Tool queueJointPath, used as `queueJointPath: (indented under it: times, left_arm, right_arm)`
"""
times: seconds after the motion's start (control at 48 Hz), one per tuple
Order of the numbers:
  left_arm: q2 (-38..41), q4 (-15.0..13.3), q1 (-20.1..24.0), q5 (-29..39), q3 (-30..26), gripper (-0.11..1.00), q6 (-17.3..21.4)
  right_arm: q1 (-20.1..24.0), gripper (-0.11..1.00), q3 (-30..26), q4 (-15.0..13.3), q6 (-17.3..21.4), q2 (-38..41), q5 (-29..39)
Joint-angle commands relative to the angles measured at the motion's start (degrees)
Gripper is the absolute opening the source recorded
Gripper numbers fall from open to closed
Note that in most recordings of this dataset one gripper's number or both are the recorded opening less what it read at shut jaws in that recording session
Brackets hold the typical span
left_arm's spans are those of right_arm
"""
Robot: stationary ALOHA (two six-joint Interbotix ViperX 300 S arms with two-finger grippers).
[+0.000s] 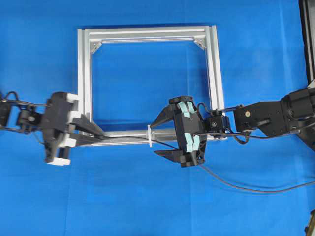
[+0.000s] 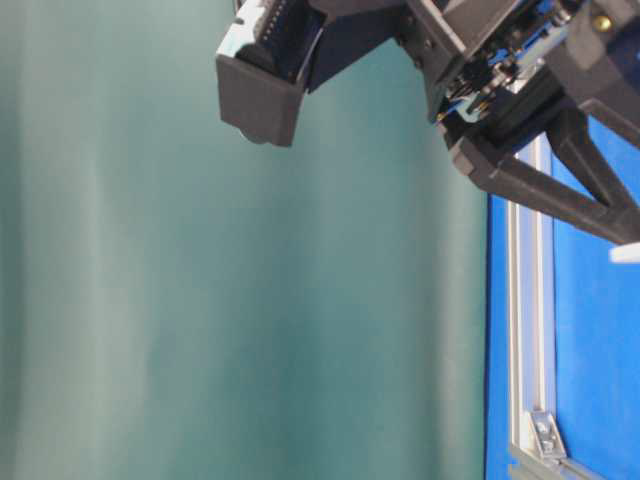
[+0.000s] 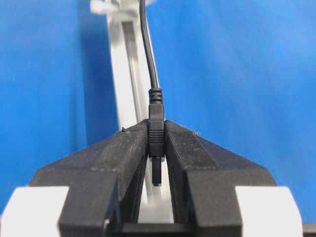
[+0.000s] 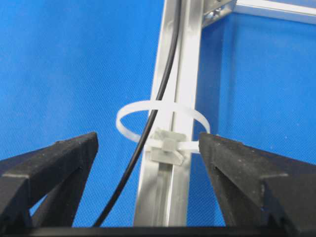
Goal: Insert the wire through the string loop located in the center.
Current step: 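Pull the cable leftward through the loop with the left gripper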
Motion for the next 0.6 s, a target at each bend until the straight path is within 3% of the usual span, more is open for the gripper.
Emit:
queueJointPath:
  times: [0.0,0.333,0.584]
  left_arm:
    - [-3.52,0.09,-0.53,-0.53,2.02,0.09,-1.14]
    - [-14.59,0.09,-5.45,0.26,10.37,0.09,-2.99]
    - [-19.51,0.26,-6.5,4.83,11.34,0.09,-2.29]
  right_arm:
    - [-0.09,0.9,-0.62,0.0,-0.09,-1.23,-0.09]
    - [0.0,0.9,-0.97,0.09,0.09,-1.41,-0.09]
    - [0.0,0.9,-1.67,0.35,0.35,-1.41,1.49]
